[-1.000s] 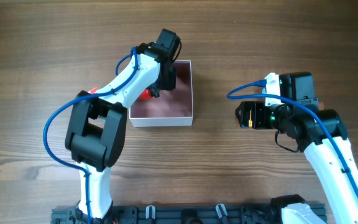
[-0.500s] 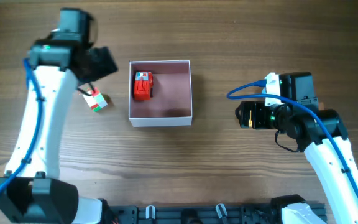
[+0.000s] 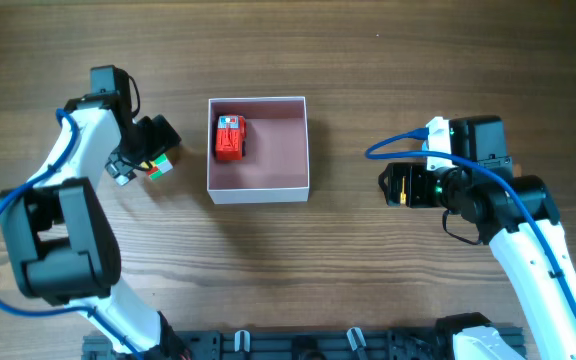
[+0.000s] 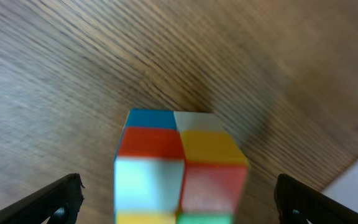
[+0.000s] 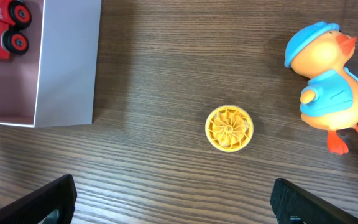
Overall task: Pack container
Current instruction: 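Move the left gripper to the Rubik's cube and grasp it, then carry the Rubik's cube into the box beside the truck, release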
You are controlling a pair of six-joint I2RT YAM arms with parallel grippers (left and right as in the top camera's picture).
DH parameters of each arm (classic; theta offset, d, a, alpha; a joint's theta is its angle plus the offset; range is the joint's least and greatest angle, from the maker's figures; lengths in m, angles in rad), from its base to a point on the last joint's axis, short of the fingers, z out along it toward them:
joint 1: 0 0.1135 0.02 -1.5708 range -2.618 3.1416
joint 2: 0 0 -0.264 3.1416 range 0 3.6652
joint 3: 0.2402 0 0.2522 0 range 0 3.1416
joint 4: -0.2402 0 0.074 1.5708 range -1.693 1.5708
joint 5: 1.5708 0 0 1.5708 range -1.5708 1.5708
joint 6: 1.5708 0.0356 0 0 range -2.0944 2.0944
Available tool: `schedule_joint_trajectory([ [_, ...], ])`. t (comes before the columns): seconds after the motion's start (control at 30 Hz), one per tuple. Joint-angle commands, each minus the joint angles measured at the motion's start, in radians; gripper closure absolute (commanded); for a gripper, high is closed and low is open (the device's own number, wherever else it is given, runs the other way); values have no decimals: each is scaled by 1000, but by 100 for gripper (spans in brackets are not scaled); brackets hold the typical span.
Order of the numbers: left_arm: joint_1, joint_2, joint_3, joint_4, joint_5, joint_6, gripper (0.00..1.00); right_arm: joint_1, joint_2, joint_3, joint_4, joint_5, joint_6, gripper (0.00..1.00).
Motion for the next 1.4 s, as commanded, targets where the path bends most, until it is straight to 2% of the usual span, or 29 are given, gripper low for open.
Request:
schedule_joint_trajectory([
  [0.0,0,45,-7,16,14,16,0,5,-1,18,0,24,3,0],
  [0.13,0,80,-7,21,11,16,3,5,-1,19,-1,24,3,0],
  [0.2,0,81,-8,17,11,16,16,5,-1,18,-1,24,3,0],
  [0.27,0,81,-7,11,11,16,34,5,-1,18,-1,24,3,0],
  [0.37,0,81,-7,6,11,16,42,5,-1,19,-1,24,3,0],
  [0.43,0,81,-7,6,11,16,64,5,-1,18,-1,24,3,0],
  [0.47,0,80,-7,6,11,16,69,5,-1,18,-1,24,3,0],
  [0.53,0,80,-7,6,11,16,71,5,-1,19,0,24,3,0],
  [0.7,-13,31,21,-29,11,21,94,5,-1,19,0,24,3,0],
  [0.77,-47,-47,73,-76,11,21,96,5,-1,19,0,24,3,0],
  [0.87,-170,-206,129,-100,10,20,96,5,-1,18,0,24,3,0],
  [0.9,-230,-262,135,-93,10,20,96,5,-1,18,0,24,3,0],
  [0.97,-456,-362,135,-55,-54,19,96,5,-1,18,0,24,3,0],
  [1.03,-570,-336,135,-21,-86,19,96,5,-1,18,1,24,3,0],
  [1.13,-655,-233,135,52,-95,15,96,5,-1,19,0,24,3,0],
  [1.23,-679,-95,135,97,-103,15,96,5,-1,18,-1,24,3,0],
  [1.37,-638,35,135,106,-103,-7,96,5,-1,18,-2,24,3,0],
])
